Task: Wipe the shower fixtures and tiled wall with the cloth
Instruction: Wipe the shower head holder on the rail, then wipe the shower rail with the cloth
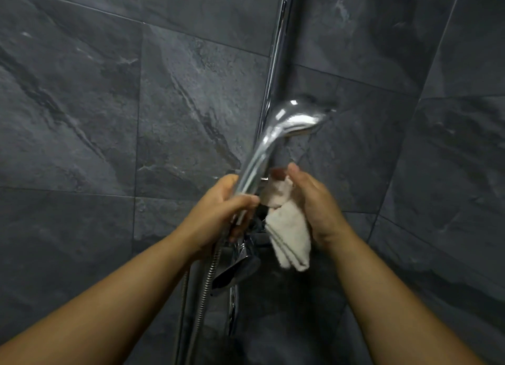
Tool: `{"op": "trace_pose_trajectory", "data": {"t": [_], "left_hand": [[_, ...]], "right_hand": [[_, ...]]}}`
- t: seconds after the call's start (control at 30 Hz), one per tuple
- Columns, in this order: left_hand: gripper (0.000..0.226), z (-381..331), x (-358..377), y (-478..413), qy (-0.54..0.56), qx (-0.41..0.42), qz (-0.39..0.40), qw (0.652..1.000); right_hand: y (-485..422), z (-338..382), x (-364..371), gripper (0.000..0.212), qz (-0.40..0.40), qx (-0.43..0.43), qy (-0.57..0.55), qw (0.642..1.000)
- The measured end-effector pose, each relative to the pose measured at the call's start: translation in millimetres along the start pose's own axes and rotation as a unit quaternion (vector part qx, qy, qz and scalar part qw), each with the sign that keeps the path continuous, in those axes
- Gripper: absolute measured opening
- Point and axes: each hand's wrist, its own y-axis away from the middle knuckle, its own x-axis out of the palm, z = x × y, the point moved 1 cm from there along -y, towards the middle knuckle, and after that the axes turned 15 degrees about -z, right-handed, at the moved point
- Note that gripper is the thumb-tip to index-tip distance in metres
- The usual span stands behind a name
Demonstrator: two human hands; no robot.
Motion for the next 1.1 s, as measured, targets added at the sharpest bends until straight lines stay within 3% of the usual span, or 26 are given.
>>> {"op": "trace_pose_trajectory", "data": {"t": [0.07, 0.13, 0.27, 0.33, 0.4, 0.5, 0.57, 0.63, 0.7, 0.9, 1.1], "left_hand": [[0.028, -2, 24, 2, 0.039, -0.035, 0.053, 0.997], [0.021, -2, 44, 2, 0.06, -0.077, 0.11, 0.989], [0.016, -7, 61, 4, -0.013, -0.12, 0.175, 0.977], [0.025, -12, 63, 4, -0.144, -0.072, 0.133, 0.978], [0.035, -14, 53, -2, -0.27, 0.013, 0.037, 0.962], [0.025, -16, 12, -24, -0.352, 0.13, -0.145, 0.916], [0.04, -11, -15, -39, -0.429, 0.136, -0.203, 0.87], [0.056, -3, -28, -48, -0.479, 0.081, -0.187, 0.854], [0.064, 6, -29, -53, -0.481, 0.044, -0.162, 0.861], [0.046, 14, -27, -63, -0.442, 0.059, -0.152, 0.882], [0.038, 15, -29, -68, -0.42, 0.063, -0.135, 0.895]], "right_hand": [[7, 1, -8, 0.059, 0.065, 0.018, -0.021, 0.998], [13, 1, -16, 0.071, 0.109, 0.047, -0.062, 0.991], [19, -5, -37, 0.08, 0.065, 0.076, -0.117, 0.988], [19, -6, -44, 0.071, 0.025, 0.074, -0.129, 0.988], [11, -7, -55, 0.052, -0.045, 0.061, -0.108, 0.991], [-13, -8, -78, 0.025, -0.148, -0.002, 0.05, 0.988], [-30, -6, -90, 0.028, -0.192, -0.061, 0.167, 0.965], [-45, 1, -90, 0.034, -0.215, -0.104, 0.218, 0.946], [-64, 7, -80, 0.035, -0.217, -0.131, 0.214, 0.943], [-112, 10, -43, 0.03, -0.215, -0.145, 0.19, 0.947], [-115, 14, -17, 0.041, -0.198, -0.204, 0.226, 0.932]]}}
